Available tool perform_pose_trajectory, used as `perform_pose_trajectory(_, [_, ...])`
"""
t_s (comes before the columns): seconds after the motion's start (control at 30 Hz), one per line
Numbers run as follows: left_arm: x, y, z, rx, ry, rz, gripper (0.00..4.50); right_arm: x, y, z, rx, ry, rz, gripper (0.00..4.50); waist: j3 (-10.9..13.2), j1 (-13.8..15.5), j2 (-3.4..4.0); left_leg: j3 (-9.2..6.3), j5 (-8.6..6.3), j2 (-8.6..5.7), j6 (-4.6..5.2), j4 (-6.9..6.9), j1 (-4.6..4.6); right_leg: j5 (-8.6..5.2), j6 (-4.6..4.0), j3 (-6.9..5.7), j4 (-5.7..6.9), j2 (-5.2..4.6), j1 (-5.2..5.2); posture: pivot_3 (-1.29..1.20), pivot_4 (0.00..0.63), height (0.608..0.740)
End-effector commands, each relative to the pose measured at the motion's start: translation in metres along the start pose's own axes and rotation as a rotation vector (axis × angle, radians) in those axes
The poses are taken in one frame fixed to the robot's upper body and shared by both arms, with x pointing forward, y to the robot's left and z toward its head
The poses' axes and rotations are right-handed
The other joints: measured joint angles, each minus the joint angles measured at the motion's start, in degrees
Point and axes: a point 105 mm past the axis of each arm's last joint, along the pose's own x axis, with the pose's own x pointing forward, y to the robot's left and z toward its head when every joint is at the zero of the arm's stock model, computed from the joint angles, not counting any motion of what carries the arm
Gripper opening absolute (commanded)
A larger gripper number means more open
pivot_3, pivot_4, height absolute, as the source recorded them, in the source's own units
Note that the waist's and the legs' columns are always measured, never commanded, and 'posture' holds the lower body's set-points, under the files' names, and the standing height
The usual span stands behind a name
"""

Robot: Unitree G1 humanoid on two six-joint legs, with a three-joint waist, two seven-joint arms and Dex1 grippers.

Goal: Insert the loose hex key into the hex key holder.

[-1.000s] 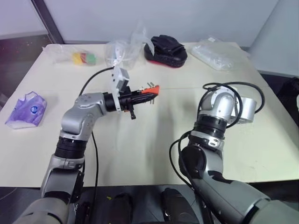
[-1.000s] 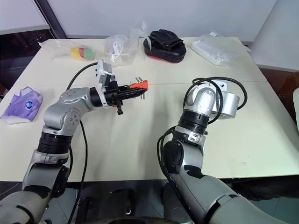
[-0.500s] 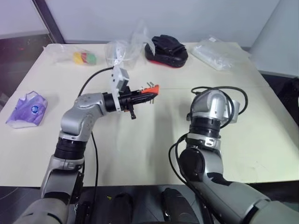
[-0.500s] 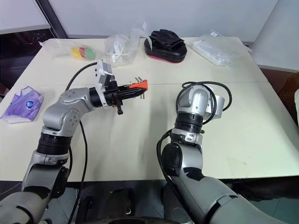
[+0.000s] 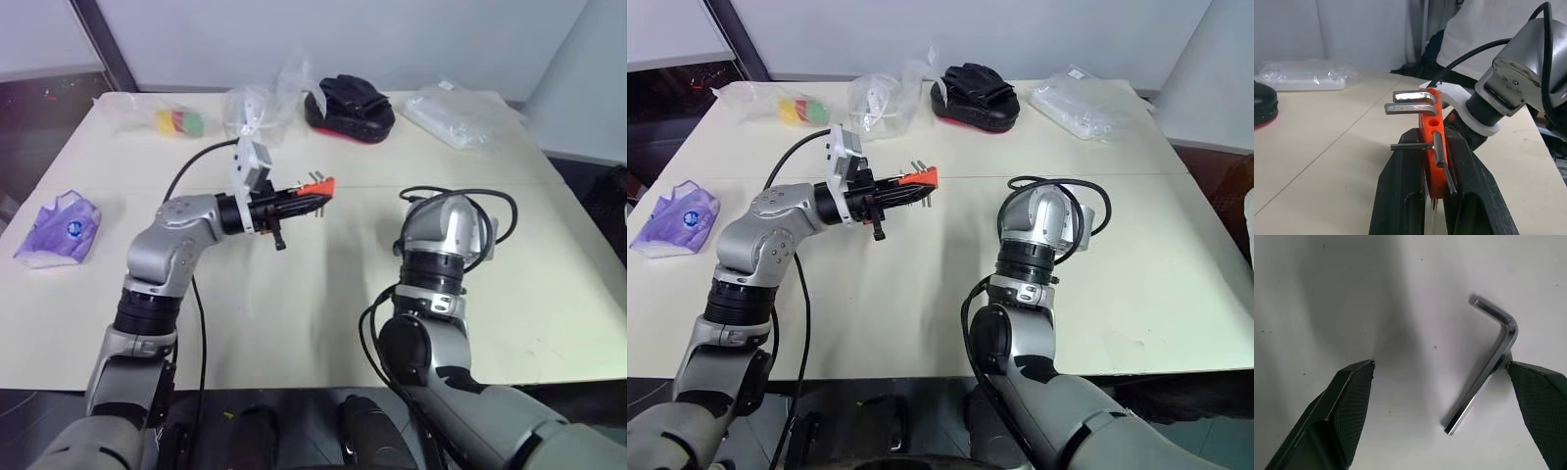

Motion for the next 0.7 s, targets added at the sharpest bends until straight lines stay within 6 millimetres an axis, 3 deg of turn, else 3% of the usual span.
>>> perform_pose_trajectory(0.03, [0.000, -0.003, 0.010, 0.024, -0.031, -0.010, 0.00, 0.010, -0.008, -0.009, 0.021, 0.040, -0.011, 3.07, -0.02, -0.04, -0.03, 0.00, 0.00, -0.01, 0.00, 0.00, 0.00, 0.00, 0.00, 0.00, 0.00, 0.00, 0.01, 0.00, 0.150, 0.740])
perform_pose_trajectory(0.23, [-0.001, -0.002, 0.011, 0.027, -0.031, -0.008, 0.00, 0.012, -0.006, -0.011, 0.022, 0.040, -0.004, 0.04, -0.02, -0.25, -0.03, 0.00, 0.00, 0.02, 0.00, -0.02, 0.05, 0.00, 0.00, 0.01, 0.00, 0.04, 0.01, 0.00, 0.150, 0.740])
perform_pose_trajectory(0.33, [-0.001, -0.002, 0.011, 0.028, -0.032, -0.008, 0.00, 0.012, -0.004, -0.012, 0.019, 0.035, 0.003, 0.04, -0.02, -0.19, -0.03, 0.00, 0.00, 0.03, 0.00, -0.03, 0.06, 0.00, 0.00, 0.01, 0.00, 0.05, 0.01, 0.00, 0.150, 0.740])
perform_pose_trajectory(0.5, [0.000, -0.002, 0.010, 0.026, -0.033, -0.009, 0.00, -0.007, 0.013, 0.006, -0.065, -0.162, 0.109, 0.04, -0.01, -0.29, -0.02, -0.01, 0.00, 0.03, 0.01, -0.04, 0.05, 0.00, 0.00, 0.03, 0.00, 0.05, -0.01, 0.00, 0.150, 0.740])
perform_pose_trajectory(0.6, [0.001, -0.001, 0.010, 0.024, -0.034, -0.007, 0.00, -0.027, 0.023, 0.030, -0.252, -0.473, 0.153, 0.04, 0.02, -0.34, 0.03, -0.01, 0.00, 0.04, 0.01, -0.14, 0.04, 0.00, 0.00, 0.10, -0.02, 0.06, -0.10, 0.00, 0.150, 0.740])
perform_pose_trajectory(0.7, [0.001, 0.000, 0.010, 0.023, -0.035, -0.007, 0.00, -0.036, 0.029, 0.035, -0.291, -0.604, 0.205, 0.04, 0.05, -0.23, 0.04, 0.01, 0.00, 0.04, 0.00, -0.36, 0.02, -0.01, 0.01, 0.12, -0.07, 0.07, -0.20, 0.00, 0.150, 0.740])
